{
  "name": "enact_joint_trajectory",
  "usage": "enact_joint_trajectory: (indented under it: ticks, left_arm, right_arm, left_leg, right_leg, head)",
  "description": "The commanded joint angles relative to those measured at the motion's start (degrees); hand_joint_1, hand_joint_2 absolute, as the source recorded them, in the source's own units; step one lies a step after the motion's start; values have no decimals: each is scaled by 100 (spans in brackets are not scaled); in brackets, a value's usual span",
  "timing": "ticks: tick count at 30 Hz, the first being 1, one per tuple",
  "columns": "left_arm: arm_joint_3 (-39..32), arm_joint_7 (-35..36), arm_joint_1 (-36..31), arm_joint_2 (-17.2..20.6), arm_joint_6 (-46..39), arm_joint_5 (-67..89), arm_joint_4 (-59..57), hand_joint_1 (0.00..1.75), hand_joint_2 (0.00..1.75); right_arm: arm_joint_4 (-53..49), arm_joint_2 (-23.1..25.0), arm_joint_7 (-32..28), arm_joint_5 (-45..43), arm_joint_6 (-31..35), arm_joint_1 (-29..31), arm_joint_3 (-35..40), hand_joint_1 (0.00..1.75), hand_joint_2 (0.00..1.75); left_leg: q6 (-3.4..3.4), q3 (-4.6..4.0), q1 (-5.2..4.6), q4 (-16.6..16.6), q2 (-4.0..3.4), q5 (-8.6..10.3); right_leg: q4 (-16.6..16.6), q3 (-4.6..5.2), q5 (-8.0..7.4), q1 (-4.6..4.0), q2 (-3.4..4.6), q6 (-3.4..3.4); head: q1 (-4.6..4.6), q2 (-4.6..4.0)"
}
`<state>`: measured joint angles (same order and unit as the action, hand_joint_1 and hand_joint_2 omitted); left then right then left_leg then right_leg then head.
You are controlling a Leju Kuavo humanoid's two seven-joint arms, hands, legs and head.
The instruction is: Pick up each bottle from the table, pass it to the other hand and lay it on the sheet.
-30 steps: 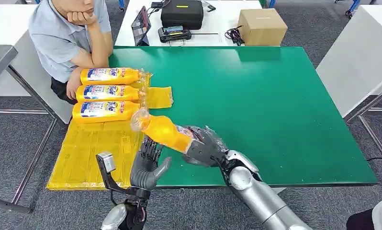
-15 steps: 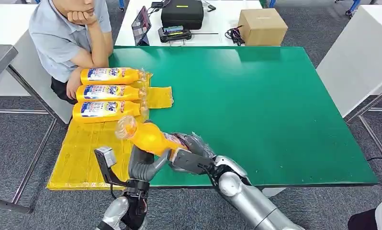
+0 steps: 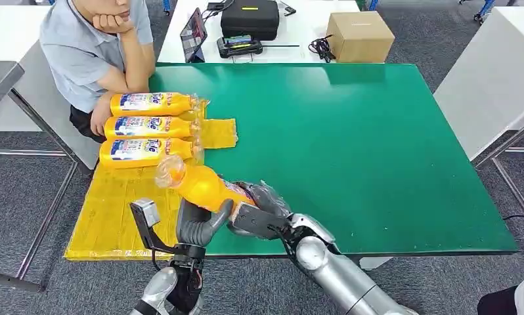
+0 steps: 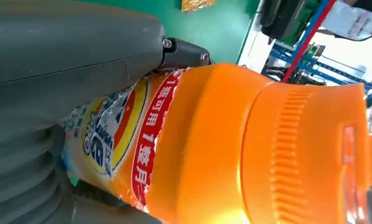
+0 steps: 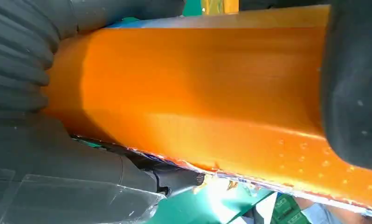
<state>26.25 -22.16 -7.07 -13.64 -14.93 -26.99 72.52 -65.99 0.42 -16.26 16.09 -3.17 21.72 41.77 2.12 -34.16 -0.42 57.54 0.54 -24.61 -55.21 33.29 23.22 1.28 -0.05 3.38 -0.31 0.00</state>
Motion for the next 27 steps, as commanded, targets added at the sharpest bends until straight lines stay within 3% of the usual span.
enact_joint_trajectory:
  ticks: [1, 2, 4, 5, 9, 17, 20, 27]
  left_arm:
    - [14, -150, -154, 67, -208, 292, -87, 175, 175]
    - [3, -152, -153, 70, -210, 298, -58, 175, 175]
    - [1, -163, -150, 102, -296, 399, -29, 175, 175]
    - [43, -212, -190, 169, -466, 637, -61, 175, 175]
    - [112, -355, -338, 317, -1031, 1441, -165, 175, 175]
    - [-73, -251, -339, 457, -1170, 2138, 182, 175, 175]
    - [9, -92, -468, 621, -1694, 3404, -21, 175, 175]
    - [-96, 1304, -802, 852, -2069, 6940, -714, 175, 175]
  right_arm:
    - [406, 13, 66, 31, 94, 240, 207, 9, 175]
    - [440, 23, 81, 36, 111, 246, 199, 0, 175]
    - [503, 87, 129, -2, 179, 224, 130, 0, 175]
    - [550, 76, 174, 105, 291, 227, 139, 0, 0]
    - [671, 50, 224, 313, 645, 101, 11, 0, 0]
    - [836, 90, 222, 663, 978, -93, -225, 0, 0]
    - [877, 134, 235, 895, 1107, -205, -402, 0, 0]
    - [658, 220, 175, 1142, 918, -464, -802, 0, 0]
  left_leg:
    - [-11, 11, 8, 0, -3, -5]
    - [-9, 10, 5, -1, -4, -4]
    - [-12, 13, 9, 1, -11, -7]
    - [-13, 15, 9, 4, -11, -9]
    - [-13, 17, 9, 0, -6, -7]
    - [-9, 10, 6, -3, -2, -2]
    - [-10, 12, 5, -4, -1, -2]
    - [-16, 20, 10, -4, -3, -4]
  right_leg:
    - [3, -12, 3, -9, 1, -13]
    - [2, -9, 2, -6, 2, -11]
    - [2, -11, 3, -10, 8, -14]
    - [0, -13, 4, -10, 7, -16]
    - [3, -16, 4, -10, 3, -16]
    - [4, -9, 2, -6, 0, -10]
    - [3, -11, 3, -6, -2, -12]
    - [4, -18, 3, -11, 0, -19]
  head:
    - [2, 0]
    - [0, 0]
    - [2, 0]
    - [2, 0]
    - [2, 0]
    - [2, 0]
    - [2, 0]
    - [2, 0]
